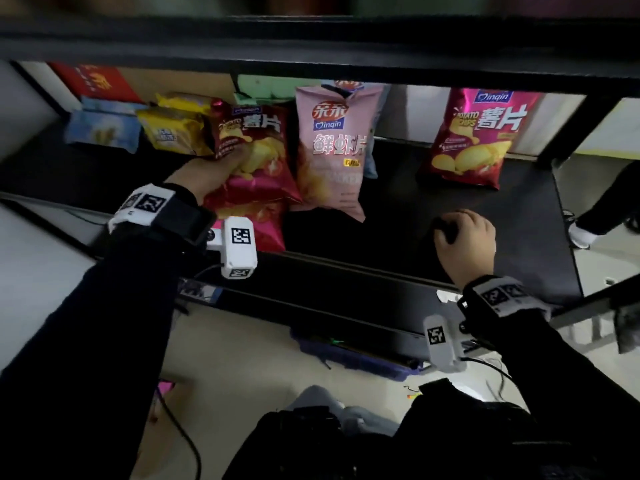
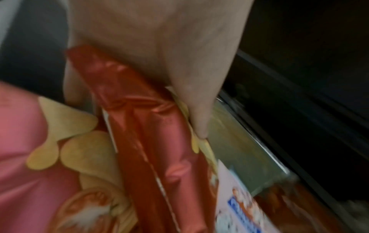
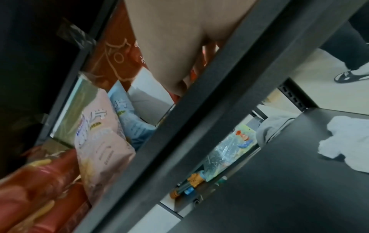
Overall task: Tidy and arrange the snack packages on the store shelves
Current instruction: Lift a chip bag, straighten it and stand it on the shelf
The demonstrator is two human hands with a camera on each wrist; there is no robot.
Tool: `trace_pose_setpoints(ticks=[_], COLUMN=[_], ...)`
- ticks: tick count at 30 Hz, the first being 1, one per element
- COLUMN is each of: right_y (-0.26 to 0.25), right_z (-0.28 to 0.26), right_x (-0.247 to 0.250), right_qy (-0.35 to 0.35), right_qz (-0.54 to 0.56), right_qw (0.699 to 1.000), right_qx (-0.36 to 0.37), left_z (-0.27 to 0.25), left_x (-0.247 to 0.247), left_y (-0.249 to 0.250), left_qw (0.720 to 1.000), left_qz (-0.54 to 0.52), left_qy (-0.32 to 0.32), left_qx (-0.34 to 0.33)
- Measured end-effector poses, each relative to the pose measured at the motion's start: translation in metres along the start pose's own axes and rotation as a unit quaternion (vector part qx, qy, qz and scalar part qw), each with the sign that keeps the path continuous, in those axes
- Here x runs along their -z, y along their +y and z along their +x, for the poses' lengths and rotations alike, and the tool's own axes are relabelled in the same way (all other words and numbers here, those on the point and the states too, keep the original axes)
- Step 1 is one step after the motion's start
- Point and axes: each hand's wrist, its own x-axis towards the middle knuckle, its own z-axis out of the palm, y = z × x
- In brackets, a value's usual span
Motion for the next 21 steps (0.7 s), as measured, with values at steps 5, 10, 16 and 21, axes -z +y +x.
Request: trace_pose_setpoints(ticks=[5,10,16,21], right_y=[0.0,0.004,0.027,0.053], right_z=[-0.006,-0.005,-0.016,-0.039], right_x=[-0.002,0.001,0.021,0.042], right_qy=[0.032,0.001,-0.006,0.08], right_qz=[-0.001,-0.003,-0.016,-0.072], right_qw=[0.999,0.999,0.999,0.994], right_qx=[0.031,0.036,0.045,-0.018], left_z=[0.001,-0.057,-0.138,-0.128], left_x=[0.024,0.04,-0.06,-0.182], left_y=[-0.001,0.0,0.005,0.05], left_qw=[0.98,0.962,0.893,0.887], left_qz=[-0.195,-0.25,-0.299,-0.267], left_qy=[-0.032,-0.104,-0.315,-0.326], left_qx=[0.006,-0.046,-0.12,-0.188])
